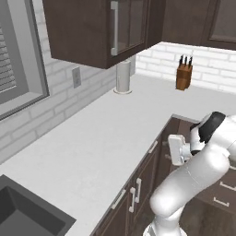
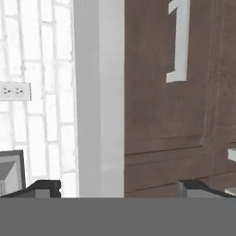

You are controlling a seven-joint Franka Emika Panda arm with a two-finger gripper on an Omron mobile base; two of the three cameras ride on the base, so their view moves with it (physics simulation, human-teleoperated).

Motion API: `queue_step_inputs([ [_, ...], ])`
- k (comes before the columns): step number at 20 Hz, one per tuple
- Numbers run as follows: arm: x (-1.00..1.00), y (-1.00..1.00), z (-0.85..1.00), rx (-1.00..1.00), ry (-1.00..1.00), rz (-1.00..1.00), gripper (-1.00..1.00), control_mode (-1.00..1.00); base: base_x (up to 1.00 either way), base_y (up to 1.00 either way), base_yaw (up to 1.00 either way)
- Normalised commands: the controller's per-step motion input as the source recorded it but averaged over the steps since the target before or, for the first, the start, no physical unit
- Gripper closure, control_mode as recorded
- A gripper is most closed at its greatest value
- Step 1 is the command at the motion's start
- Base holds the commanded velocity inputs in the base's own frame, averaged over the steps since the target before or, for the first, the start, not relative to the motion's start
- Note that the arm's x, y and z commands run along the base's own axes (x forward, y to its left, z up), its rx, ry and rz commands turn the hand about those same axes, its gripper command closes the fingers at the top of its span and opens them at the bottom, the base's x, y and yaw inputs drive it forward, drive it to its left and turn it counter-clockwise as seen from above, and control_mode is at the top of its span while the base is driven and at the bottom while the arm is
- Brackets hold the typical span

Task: Take a straw from the drawer in front and place it inside the glass cup on the dining counter.

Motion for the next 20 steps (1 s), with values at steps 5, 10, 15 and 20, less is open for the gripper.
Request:
queue_step_inputs([
  [5, 0.31, -0.19, -0.44, 0.01, 0.00, 0.00, -1.00, -1.00, 0.00, 0.00, 0.00],
  [10, 0.19, -0.28, -0.39, 0.06, -0.01, 0.00, -1.00, -1.00, 0.00, 0.00, 0.00],
  [15, 0.38, -0.10, -0.08, 0.08, 0.00, 0.00, -1.00, -1.00, 0.00, 0.00, 0.00],
  [20, 0.48, 0.00, 0.00, 0.03, 0.00, -0.03, -1.00, -1.00, 0.00, 0.00, 0.00],
])
